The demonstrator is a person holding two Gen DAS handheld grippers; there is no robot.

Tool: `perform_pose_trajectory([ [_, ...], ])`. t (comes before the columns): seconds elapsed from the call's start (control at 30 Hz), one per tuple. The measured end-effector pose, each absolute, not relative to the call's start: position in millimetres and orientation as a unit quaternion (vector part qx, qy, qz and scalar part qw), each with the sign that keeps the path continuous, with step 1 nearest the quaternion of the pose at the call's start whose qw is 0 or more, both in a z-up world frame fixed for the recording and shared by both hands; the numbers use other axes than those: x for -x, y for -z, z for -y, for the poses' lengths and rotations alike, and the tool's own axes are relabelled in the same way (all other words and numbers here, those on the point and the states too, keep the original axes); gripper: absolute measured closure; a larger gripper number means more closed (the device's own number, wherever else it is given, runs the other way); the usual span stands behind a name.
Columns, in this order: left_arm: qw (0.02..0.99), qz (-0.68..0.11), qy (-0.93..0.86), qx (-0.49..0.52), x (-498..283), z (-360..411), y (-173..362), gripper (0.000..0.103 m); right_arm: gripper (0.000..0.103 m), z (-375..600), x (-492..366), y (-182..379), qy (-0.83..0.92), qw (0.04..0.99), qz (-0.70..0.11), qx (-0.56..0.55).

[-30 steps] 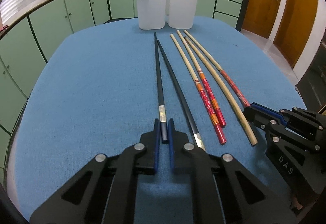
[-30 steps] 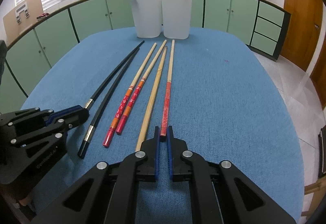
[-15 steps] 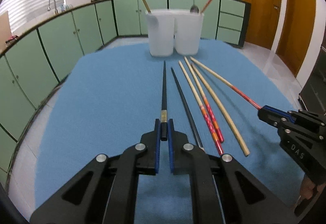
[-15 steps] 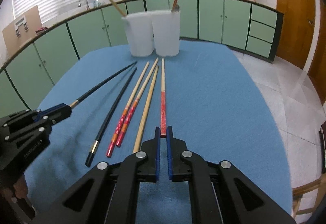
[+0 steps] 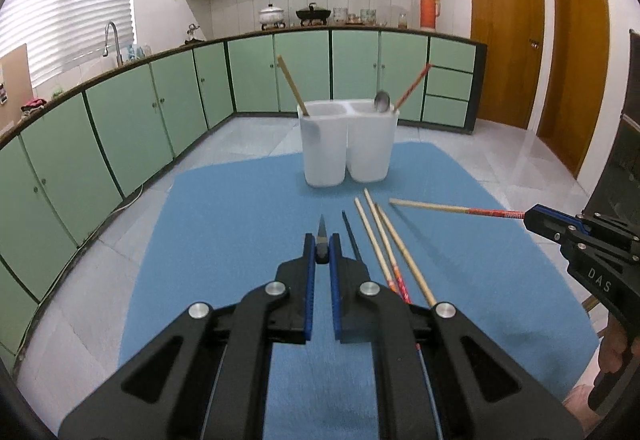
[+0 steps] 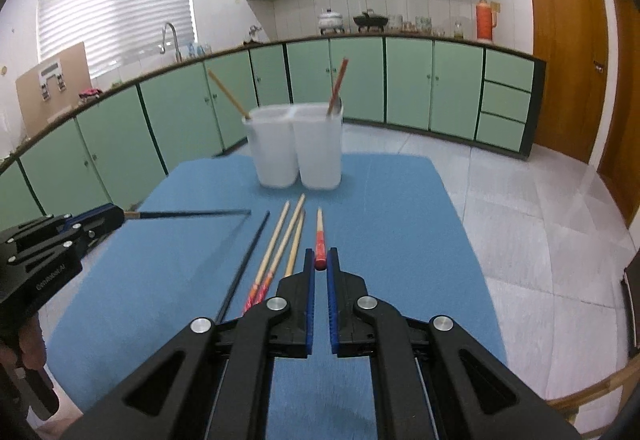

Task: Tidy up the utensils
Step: 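Carry both chopsticks up to the white holder and open both tools to drop them in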

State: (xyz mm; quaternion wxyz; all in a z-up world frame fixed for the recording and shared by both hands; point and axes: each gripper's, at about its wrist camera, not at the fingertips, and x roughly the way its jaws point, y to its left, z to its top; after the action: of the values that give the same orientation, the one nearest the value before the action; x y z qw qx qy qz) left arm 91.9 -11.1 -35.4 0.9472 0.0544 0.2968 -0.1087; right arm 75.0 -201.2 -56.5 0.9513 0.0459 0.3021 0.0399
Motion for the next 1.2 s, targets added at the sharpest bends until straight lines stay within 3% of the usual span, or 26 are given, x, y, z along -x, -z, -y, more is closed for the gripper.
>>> perform_pose_trajectory([
  [1.2,0.964,-0.215,0.155,-0.012,-118,9,-41,0.097,0.098,201,-107,-44,-0.08,0.969,-0.232,-0.029],
])
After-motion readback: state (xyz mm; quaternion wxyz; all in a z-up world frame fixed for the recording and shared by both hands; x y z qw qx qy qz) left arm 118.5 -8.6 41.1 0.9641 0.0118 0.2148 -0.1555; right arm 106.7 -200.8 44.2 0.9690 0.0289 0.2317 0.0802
